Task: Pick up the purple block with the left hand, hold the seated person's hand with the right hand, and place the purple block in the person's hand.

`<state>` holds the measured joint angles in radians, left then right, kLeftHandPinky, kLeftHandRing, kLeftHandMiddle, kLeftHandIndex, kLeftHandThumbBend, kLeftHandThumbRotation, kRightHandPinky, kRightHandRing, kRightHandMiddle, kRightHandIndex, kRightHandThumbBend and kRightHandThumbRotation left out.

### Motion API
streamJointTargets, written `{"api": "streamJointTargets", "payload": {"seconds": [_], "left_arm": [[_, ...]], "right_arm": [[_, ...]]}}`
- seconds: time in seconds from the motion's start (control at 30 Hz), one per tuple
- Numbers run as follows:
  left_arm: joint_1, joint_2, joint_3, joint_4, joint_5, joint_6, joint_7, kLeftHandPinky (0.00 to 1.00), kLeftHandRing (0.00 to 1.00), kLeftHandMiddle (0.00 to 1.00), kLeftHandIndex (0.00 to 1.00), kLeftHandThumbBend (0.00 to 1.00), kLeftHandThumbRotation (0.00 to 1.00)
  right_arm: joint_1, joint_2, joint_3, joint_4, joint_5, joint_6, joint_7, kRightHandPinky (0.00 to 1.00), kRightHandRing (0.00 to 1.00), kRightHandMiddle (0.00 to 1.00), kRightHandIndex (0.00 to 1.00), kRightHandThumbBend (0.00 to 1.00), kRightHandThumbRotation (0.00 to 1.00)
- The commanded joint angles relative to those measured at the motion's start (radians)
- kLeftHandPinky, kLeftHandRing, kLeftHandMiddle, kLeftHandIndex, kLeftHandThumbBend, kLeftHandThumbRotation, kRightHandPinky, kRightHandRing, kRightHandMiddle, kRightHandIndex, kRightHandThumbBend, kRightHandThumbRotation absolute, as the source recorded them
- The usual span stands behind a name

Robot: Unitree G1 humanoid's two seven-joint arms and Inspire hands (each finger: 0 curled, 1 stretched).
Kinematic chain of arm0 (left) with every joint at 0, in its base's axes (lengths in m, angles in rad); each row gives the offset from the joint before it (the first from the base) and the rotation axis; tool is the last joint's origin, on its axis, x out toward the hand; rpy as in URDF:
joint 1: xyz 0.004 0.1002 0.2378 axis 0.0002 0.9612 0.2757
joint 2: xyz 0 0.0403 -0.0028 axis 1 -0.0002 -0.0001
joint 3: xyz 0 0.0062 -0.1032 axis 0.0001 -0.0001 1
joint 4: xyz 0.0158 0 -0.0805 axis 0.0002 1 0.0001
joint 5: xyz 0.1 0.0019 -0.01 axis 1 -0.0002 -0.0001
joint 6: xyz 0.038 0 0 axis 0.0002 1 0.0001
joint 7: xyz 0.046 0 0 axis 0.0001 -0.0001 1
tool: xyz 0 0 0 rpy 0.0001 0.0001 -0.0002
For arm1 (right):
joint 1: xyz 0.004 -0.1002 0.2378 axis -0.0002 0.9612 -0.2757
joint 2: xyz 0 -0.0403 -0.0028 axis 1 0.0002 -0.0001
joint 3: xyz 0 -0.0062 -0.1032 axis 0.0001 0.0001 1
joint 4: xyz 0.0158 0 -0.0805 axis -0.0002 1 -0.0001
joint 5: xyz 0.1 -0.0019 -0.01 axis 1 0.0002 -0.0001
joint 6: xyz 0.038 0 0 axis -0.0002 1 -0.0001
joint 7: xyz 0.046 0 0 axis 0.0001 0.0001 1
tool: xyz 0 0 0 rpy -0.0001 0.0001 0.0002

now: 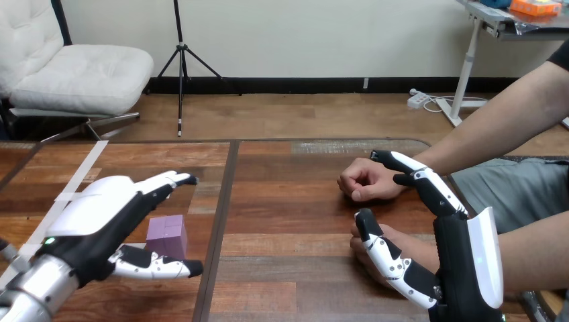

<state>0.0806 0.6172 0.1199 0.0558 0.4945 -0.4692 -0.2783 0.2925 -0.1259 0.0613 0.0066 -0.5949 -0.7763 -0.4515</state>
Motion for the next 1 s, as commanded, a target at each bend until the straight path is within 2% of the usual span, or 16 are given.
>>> {"api": "streamJointTargets", "payload": {"seconds": [0.0, 0.4, 0.63, 0.97], "left_arm": [[-0.098, 0.035, -0.038, -0.015, 0.009, 0.016, -0.016, 0.71, 0.86, 0.9, 0.87, 0.81, 0.36], [-0.153, 0.068, -0.086, 0.02, 0.022, 0.069, -0.085, 0.71, 0.86, 0.9, 0.86, 0.81, 0.36], [-0.179, 0.078, -0.111, 0.043, 0.04, 0.086, -0.086, 0.7, 0.84, 0.89, 0.85, 0.82, 0.34], [-0.219, 0.089, -0.138, 0.104, 0.029, 0.075, -0.082, 0.69, 0.83, 0.88, 0.85, 0.81, 0.28]], "right_arm": [[-0.046, -0.009, -0.006, -0.016, 0.024, -0.011, 0.007, 0.72, 0.79, 0.79, 0.76, 0.41, 0.44], [-0.045, -0.009, -0.012, -0.022, 0.016, -0.013, 0.007, 0.72, 0.79, 0.79, 0.76, 0.41, 0.42], [-0.045, -0.007, -0.014, -0.019, 0.018, -0.013, 0.005, 0.72, 0.78, 0.78, 0.75, 0.41, 0.41], [-0.043, -0.008, -0.013, -0.017, 0.03, -0.016, 0.009, 0.72, 0.78, 0.78, 0.75, 0.41, 0.4]]}}
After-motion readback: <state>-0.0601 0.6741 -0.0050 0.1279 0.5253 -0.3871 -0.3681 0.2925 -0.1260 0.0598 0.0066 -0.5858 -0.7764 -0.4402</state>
